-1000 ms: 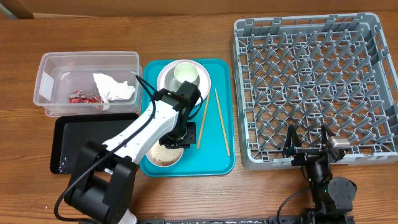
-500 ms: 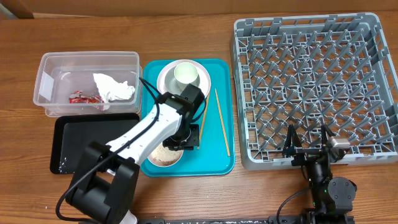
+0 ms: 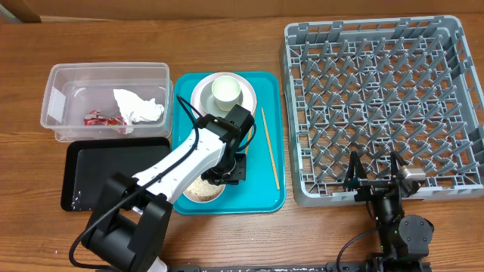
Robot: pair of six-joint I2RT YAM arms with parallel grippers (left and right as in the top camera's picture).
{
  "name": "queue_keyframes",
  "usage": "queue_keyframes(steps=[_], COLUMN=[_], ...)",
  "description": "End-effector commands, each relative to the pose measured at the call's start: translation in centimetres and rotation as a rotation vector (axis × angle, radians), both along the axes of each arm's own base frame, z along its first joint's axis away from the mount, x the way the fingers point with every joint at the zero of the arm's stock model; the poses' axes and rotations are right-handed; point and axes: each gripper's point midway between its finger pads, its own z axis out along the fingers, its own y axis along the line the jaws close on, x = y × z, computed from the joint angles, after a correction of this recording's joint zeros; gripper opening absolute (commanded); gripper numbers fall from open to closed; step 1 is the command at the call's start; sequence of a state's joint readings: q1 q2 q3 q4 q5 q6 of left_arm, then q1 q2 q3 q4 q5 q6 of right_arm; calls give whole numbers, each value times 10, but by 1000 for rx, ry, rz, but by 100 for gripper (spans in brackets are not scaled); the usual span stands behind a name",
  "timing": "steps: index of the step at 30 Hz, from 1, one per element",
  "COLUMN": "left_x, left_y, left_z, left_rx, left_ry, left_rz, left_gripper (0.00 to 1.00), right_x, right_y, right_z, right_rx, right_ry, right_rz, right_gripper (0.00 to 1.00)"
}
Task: Sort waste into correct bins and load items into the dishwasher
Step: 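Grasp the rim of the pink rice bowl with the left gripper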
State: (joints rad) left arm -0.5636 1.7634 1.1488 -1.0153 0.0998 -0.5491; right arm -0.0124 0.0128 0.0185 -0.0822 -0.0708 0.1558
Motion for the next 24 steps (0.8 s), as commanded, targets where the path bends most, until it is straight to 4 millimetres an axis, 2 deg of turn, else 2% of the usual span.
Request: queue_keyframes(steps=[1, 11, 16, 24], left_x=[-3, -2, -1, 0], left_y=[-2, -1, -2, -2], left_z=[3, -4, -13, -13], left_rx=[1, 17, 4, 5], left_ry=[-11, -38, -50, -56], left_rz=[0, -11, 16, 15], left_gripper=[21, 21, 17, 11], right_x=[0, 0, 0, 0], right_y=[-1, 0, 0, -1], right_z=[-2, -2, -2, -2], right_rx=[-7, -7, -7, -7], right_ry=[-5, -5, -5, -5], right_rz=[-3, -2, -2, -3], right_gripper=[100, 100, 100, 100])
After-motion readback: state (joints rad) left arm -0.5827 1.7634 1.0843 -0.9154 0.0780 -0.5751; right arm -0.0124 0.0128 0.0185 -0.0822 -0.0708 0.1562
